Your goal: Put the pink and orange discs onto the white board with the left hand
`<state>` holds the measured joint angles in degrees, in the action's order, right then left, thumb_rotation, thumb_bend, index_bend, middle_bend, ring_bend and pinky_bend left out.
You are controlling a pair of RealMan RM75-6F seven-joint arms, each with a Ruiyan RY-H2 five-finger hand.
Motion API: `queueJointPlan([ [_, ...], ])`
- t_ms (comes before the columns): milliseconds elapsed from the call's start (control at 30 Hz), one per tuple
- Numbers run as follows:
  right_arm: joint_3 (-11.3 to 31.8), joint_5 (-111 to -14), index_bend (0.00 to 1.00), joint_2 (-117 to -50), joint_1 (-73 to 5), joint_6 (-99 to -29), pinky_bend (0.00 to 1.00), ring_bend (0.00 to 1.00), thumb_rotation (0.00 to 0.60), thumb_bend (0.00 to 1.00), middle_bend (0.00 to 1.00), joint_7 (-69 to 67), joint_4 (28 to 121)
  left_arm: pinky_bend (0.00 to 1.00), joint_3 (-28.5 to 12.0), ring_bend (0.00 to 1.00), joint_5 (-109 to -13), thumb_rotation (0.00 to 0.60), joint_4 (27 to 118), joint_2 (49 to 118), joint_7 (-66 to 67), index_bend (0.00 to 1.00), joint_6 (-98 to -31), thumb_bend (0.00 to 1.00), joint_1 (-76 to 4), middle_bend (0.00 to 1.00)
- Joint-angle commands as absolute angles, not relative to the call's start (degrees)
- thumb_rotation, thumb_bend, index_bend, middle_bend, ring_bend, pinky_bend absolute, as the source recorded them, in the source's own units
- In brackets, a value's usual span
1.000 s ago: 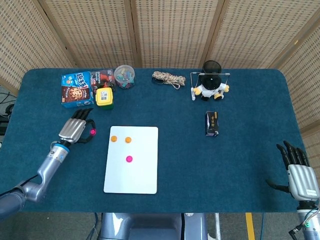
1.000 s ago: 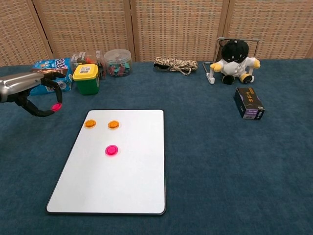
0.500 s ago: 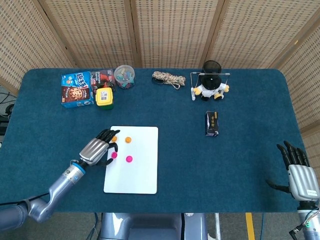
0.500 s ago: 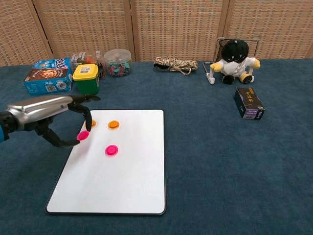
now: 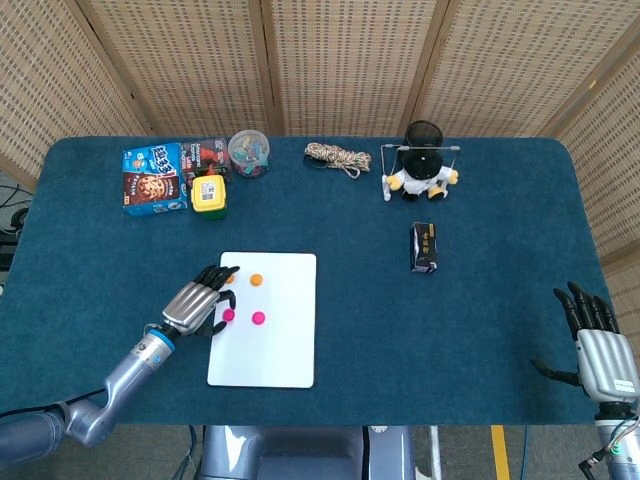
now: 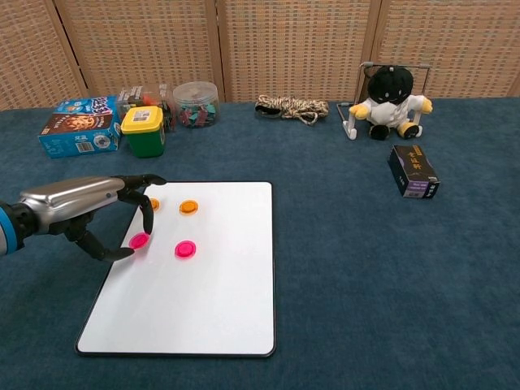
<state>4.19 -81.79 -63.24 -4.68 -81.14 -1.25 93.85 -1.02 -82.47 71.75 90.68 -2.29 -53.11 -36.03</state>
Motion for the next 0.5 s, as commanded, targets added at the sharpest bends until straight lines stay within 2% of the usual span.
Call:
queueJointPlan([
  [33, 4.17, -81.81, 0.0, -63.26, -4.64, -81.19, 0.0, 0.0, 0.6, 0.0, 0.0, -1.3, 93.85, 0.0, -1.07, 0.0, -82.26, 0.6, 71.2, 91.14, -1.96, 0.54, -53.06, 0.36, -36.02, 0.0],
  [500, 4.16, -81.83, 0.0, -63.21, -4.65, -81.13, 0.0, 0.0, 0.6, 0.0, 0.0, -1.46, 93.75, 0.0, -1.09, 0.0, -81.22, 0.6, 68.82, 92.82, -0.51, 0.54, -52.54, 0.36, -35.92, 0.0],
])
